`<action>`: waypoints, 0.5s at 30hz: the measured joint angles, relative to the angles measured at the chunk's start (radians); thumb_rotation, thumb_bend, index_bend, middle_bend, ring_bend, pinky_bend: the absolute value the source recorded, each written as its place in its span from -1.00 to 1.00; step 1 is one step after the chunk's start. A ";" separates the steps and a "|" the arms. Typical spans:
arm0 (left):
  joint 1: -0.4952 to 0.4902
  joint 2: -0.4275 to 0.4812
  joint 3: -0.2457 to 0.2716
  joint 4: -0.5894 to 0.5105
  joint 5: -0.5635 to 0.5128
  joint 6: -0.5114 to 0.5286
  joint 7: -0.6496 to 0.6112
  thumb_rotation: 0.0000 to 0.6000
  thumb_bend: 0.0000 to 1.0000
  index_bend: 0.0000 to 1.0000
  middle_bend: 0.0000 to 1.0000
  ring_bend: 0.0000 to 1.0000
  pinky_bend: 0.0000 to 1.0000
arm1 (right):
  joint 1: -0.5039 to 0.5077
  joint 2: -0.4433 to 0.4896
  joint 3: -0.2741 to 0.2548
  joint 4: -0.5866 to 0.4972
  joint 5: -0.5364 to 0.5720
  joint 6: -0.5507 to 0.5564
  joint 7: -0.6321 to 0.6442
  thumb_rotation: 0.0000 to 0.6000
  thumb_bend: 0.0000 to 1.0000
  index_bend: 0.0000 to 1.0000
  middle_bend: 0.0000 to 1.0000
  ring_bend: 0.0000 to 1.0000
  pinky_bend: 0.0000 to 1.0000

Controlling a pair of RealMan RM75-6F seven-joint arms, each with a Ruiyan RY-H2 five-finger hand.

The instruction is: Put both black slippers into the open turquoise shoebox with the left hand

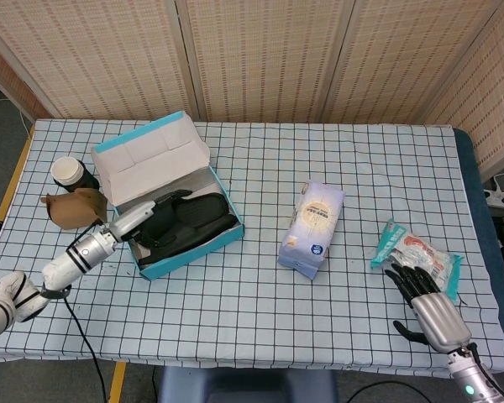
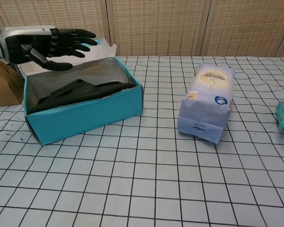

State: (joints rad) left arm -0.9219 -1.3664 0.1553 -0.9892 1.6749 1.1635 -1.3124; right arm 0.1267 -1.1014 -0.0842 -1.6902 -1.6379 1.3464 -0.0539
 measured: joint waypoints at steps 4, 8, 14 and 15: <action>0.110 0.032 -0.004 -0.103 -0.054 0.089 0.334 1.00 -0.22 -1.00 -1.00 -1.00 -0.91 | -0.011 -0.018 0.020 0.005 0.040 0.014 -0.056 1.00 -0.64 -1.00 -1.00 -1.00 -1.00; 0.271 0.037 -0.007 -0.192 -0.127 0.227 0.721 1.00 -0.23 -1.00 -1.00 -1.00 -0.95 | -0.018 -0.038 0.042 0.006 0.082 0.022 -0.110 1.00 -0.64 -1.00 -1.00 -1.00 -1.00; 0.516 0.053 -0.005 -0.359 -0.243 0.380 1.208 1.00 -0.22 -1.00 -1.00 -1.00 -0.96 | -0.023 -0.043 0.045 -0.005 0.084 0.027 -0.129 1.00 -0.64 -1.00 -1.00 -1.00 -1.00; 0.560 0.060 -0.008 -0.399 -0.264 0.400 1.268 1.00 -0.22 -1.00 -1.00 -1.00 -0.96 | -0.024 -0.041 0.043 -0.008 0.080 0.028 -0.127 1.00 -0.64 -1.00 -1.00 -1.00 -1.00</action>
